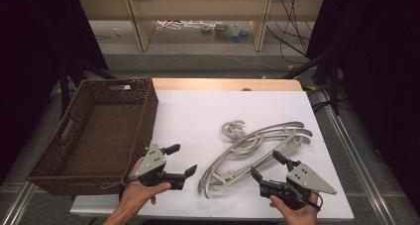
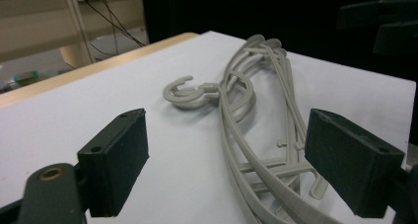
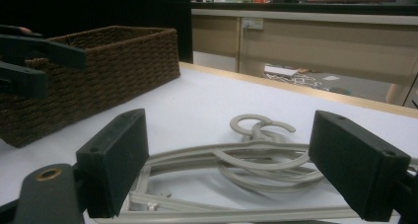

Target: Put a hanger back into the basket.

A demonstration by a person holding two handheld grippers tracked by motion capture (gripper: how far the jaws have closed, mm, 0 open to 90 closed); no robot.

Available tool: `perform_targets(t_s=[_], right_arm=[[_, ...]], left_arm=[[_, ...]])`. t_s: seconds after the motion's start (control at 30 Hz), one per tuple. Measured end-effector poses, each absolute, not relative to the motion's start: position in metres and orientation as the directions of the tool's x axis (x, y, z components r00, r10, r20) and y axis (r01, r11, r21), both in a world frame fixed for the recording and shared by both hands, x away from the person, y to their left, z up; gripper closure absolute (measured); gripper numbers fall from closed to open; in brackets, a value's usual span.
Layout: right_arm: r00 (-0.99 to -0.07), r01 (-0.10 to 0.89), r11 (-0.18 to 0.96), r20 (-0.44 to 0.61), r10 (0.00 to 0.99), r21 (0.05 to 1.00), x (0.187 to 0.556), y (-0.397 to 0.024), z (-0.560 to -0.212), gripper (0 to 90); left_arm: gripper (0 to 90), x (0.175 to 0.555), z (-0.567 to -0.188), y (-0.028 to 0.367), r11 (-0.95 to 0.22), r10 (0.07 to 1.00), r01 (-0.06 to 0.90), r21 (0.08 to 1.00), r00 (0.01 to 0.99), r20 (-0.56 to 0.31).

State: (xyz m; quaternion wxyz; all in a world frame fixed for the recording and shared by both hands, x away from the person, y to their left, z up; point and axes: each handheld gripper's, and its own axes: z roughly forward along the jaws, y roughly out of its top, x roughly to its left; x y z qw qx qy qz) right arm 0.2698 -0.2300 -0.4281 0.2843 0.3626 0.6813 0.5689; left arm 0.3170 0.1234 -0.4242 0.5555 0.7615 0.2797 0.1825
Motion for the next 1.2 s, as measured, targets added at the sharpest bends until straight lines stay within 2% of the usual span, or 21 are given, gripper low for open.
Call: perform_targets(t_s=[0.13, 0.23, 0.4, 0.7, 0.9, 1.07, 1.2], right_arm=[[-0.576, 0.146, 0.089, 0.011, 0.818, 0.985, 0.272, -0.232, -0.428, 16.3], [-0.575, 0.197, 0.077, 0.051, 0.817, 0.977, 0.270, -0.233, -0.427, 16.3], [-0.575, 0.181, 0.068, 0.050, 0.817, 0.981, 0.270, -0.234, -0.427, 17.1], [-0.575, 0.190, 0.074, 0.050, 0.817, 0.979, 0.269, -0.235, -0.426, 17.0], [-0.579, 0.199, 0.075, 0.056, 0.813, 0.977, 0.270, -0.234, -0.426, 17.0], [-0.583, 0.186, 0.074, 0.049, 0.811, 0.980, 0.270, -0.234, -0.426, 17.0], [-0.590, 0.186, 0.068, 0.056, 0.805, 0.980, 0.270, -0.234, -0.425, 17.2]], left_arm=[[18.3, 0.330, -0.424, 0.106, -0.308, 0.605, 0.276, 0.910, 0.796, -0.037], [20.9, 0.340, -0.424, 0.092, -0.385, 0.597, 0.296, 0.874, 0.802, -0.009], [29.9, 0.359, -0.428, 0.070, -0.476, 0.575, 0.310, 0.823, 0.818, 0.025], [34.8, 0.381, -0.437, 0.040, -0.526, 0.571, 0.381, 0.760, 0.821, -0.015], [35.9, 0.394, -0.443, 0.023, -0.583, 0.558, 0.385, 0.716, 0.830, 0.008], [40.4, 0.402, -0.450, 0.006, -0.619, 0.550, 0.384, 0.685, 0.835, 0.029], [47.4, 0.407, -0.453, -0.002, -0.656, 0.540, 0.379, 0.652, 0.840, 0.055]])
